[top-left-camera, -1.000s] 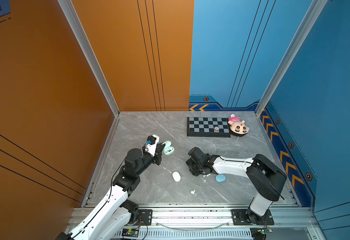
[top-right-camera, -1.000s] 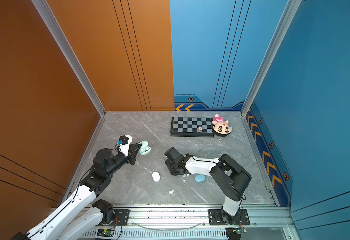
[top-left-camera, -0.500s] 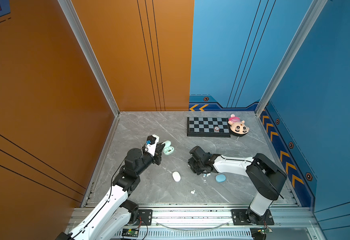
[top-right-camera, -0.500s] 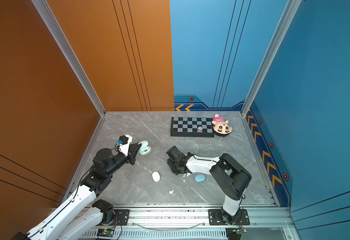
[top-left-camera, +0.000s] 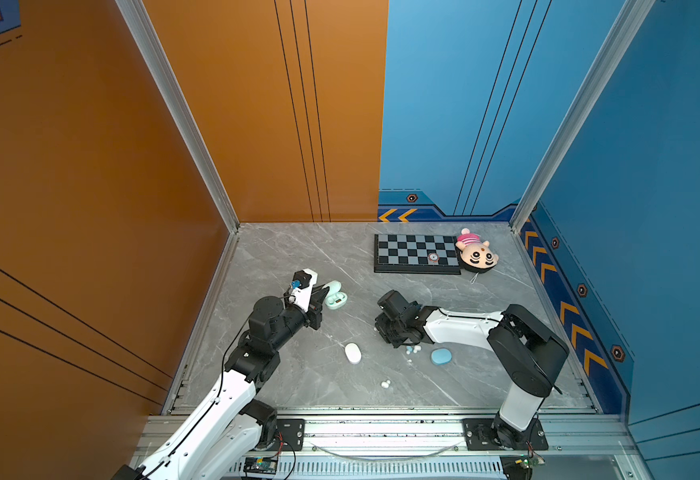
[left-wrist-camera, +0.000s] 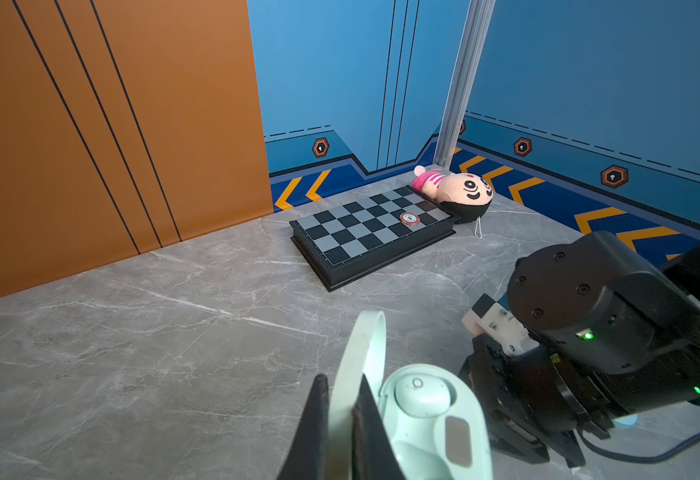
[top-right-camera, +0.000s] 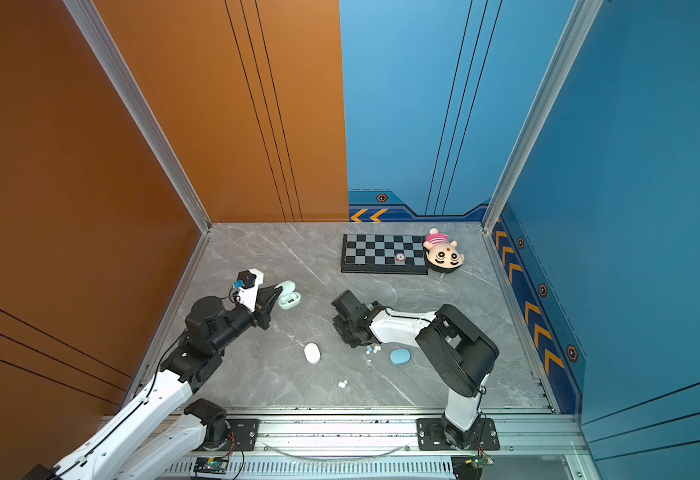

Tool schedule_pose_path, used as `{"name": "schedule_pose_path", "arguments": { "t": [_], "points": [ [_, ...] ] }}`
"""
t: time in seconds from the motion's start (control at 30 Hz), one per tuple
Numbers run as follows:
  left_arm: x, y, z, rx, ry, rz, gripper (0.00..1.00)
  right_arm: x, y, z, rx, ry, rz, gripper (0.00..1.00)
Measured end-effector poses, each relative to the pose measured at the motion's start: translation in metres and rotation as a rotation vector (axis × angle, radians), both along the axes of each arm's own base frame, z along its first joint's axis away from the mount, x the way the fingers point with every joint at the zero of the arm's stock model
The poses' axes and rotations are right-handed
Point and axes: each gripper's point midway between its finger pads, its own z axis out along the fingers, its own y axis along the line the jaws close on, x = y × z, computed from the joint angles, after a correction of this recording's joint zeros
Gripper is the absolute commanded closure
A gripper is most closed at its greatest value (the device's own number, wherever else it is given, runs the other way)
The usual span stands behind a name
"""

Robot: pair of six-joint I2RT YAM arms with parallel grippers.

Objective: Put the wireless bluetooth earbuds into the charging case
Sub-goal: 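Reach the right gripper down and grasp another pale green earbud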

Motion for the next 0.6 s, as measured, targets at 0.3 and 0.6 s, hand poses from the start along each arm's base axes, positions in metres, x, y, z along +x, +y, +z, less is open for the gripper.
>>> {"name": "schedule_pose_path", "arguments": {
  "t": [0.3, 0.6],
  "points": [
    [0.0009, 0.0018, 0.0, 0.0, 0.0, 0.006, 1.0, 0.0023, -0.0012, -0.0007, -0.011, -0.011, 0.019, 0.81],
    [0.0016, 0.0002, -0.0031, 0.002, 0.01, -0.001, 1.0, 0.008, -0.001, 0.0006, -0.063, -0.031, 0.089, 0.82]
  ]
}}
